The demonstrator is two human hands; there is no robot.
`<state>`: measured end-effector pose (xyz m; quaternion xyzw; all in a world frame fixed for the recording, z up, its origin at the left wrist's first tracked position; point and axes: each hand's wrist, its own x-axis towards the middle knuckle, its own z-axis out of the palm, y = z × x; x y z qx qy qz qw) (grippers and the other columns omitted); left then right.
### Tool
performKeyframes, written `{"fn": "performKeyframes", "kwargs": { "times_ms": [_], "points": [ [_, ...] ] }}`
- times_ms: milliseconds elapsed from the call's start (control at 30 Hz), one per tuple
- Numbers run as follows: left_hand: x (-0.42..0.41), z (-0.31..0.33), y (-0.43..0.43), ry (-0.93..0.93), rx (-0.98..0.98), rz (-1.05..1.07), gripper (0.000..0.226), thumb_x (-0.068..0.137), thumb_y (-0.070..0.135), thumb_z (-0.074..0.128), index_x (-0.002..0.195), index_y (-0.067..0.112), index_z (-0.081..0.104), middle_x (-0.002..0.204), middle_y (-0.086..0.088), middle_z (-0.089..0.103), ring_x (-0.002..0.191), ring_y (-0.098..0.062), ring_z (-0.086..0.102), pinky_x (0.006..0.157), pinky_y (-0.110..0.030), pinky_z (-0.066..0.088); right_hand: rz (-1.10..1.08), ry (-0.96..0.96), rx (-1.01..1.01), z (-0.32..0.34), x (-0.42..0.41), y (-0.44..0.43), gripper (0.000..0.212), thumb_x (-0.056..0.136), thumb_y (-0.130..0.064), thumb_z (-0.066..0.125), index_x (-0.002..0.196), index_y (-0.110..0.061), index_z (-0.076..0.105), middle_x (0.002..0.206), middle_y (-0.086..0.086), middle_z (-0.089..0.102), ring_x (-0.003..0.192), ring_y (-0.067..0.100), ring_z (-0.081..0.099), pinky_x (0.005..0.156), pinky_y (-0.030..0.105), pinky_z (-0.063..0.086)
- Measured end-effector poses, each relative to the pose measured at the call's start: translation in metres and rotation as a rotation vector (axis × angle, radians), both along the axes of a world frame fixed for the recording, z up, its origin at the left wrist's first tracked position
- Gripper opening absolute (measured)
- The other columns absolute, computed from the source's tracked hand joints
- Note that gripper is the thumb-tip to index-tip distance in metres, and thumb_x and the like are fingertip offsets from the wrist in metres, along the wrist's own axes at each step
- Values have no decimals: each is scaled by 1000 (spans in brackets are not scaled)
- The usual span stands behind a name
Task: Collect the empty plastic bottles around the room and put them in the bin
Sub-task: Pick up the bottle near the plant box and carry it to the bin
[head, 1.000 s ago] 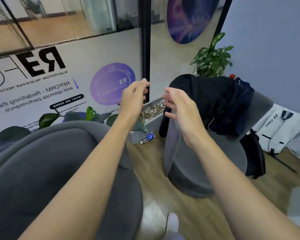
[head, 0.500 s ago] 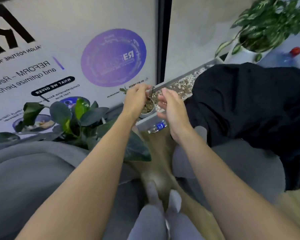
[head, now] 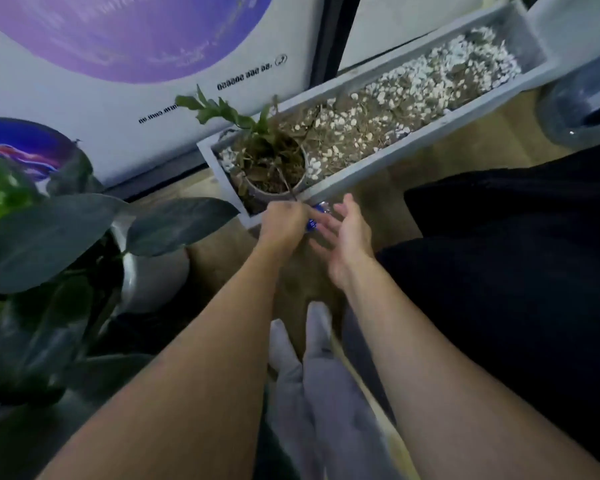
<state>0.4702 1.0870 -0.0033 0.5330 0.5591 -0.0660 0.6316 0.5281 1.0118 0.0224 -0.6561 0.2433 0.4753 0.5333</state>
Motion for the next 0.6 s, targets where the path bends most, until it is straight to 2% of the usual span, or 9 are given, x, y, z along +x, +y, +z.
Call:
{"fn": "performKeyframes", "kwargs": {
  "times_ms": [67,133,200,267,333,467,600],
  "points": [
    [10,-48,-4,-3,-49,-136,22,88,9,56,99,2,75,103,-17,73,93,-28,69,88,-41,57,-34,73,-6,-50,13,3,41,100,-48,45,127,-18,55,122,9,65,107,24,62,94,45,51],
    [19,-82,-10,-13,-57,-244,26,94,9,54,115,0,68,116,-21,69,102,-31,67,81,-31,56,-33,117,-35,-96,25,2,45,101,-48,42,132,-17,54,129,11,62,110,26,61,84,42,52],
    [27,-109,-13,-28,-46,-321,30,95,7,50,122,7,63,116,-16,68,106,-28,65,89,-33,53,-43,147,-56,-135,33,-1,49,102,-48,40,138,-16,51,136,12,59,114,27,59,81,41,51],
    [28,-136,-12,10,5,-327,33,95,8,48,125,13,60,120,-9,64,109,-23,61,96,-36,49,-78,173,-61,-166,36,-3,51,102,-47,40,142,-15,47,141,14,55,124,30,55,98,46,49],
    [29,-167,-12,69,2,-250,40,95,8,49,134,15,55,132,-8,56,117,-24,56,98,-35,46,-67,171,-64,-191,39,-5,52,103,-45,40,143,-14,46,141,15,54,127,31,53,105,49,45],
    [22,-226,-14,150,-6,-201,47,96,7,48,141,17,49,133,-7,54,99,-14,54,75,-24,42,-2,153,-77,-232,48,2,51,102,-44,42,143,-14,47,139,14,55,127,30,53,99,47,47],
    [13,-270,-12,130,-2,-182,42,95,7,50,135,19,52,124,-5,58,93,-11,59,72,-23,44,22,161,-91,-267,54,5,49,103,-41,43,144,-15,45,139,13,55,129,29,52,96,45,44]
  ]
}}
